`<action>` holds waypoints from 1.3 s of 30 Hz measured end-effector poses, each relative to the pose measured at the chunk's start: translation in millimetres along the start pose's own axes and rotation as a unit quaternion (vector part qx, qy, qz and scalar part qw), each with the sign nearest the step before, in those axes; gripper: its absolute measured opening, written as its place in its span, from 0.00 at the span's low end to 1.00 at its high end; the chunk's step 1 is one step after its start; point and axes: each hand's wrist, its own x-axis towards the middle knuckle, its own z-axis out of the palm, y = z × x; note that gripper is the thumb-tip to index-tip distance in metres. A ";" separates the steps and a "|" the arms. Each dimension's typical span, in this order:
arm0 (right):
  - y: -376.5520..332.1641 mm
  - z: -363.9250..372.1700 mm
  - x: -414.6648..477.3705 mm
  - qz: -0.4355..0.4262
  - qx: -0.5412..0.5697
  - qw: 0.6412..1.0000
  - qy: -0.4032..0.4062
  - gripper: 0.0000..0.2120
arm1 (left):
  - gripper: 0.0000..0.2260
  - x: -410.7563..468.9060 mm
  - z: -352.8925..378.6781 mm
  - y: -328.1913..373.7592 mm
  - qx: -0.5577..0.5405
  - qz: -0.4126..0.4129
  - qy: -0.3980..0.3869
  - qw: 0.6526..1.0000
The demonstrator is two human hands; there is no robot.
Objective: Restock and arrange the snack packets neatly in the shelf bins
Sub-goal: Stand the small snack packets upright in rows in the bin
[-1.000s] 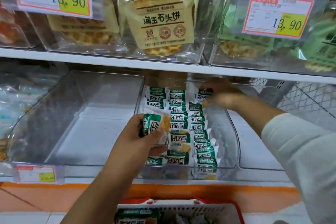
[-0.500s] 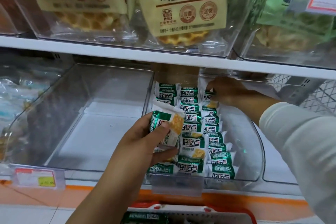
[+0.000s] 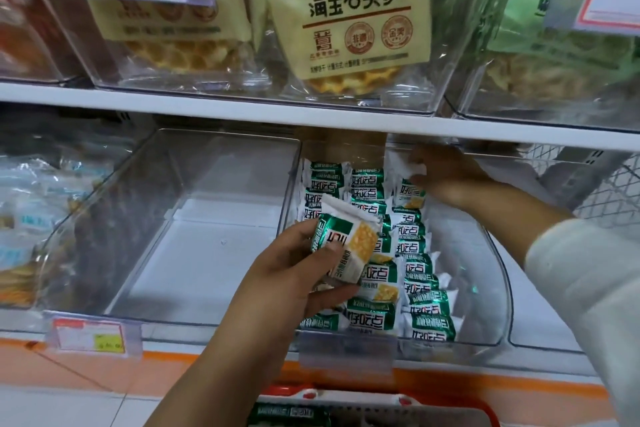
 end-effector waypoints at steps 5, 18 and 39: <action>-65.4 -32.2 -118.1 -0.010 0.400 0.915 -0.050 0.15 | 0.10 -10.1 4.8 2.7 0.066 0.032 -0.010 0.997; -72.1 -11.9 -183.4 -0.067 0.320 0.932 -0.155 0.24 | 0.12 -25.5 16.3 -13.3 0.322 0.094 -0.009 0.942; 7.9 0.8 -8.6 -0.058 -0.186 0.977 -0.090 0.16 | 0.18 3.5 -43.9 -10.7 0.415 0.138 0.127 0.890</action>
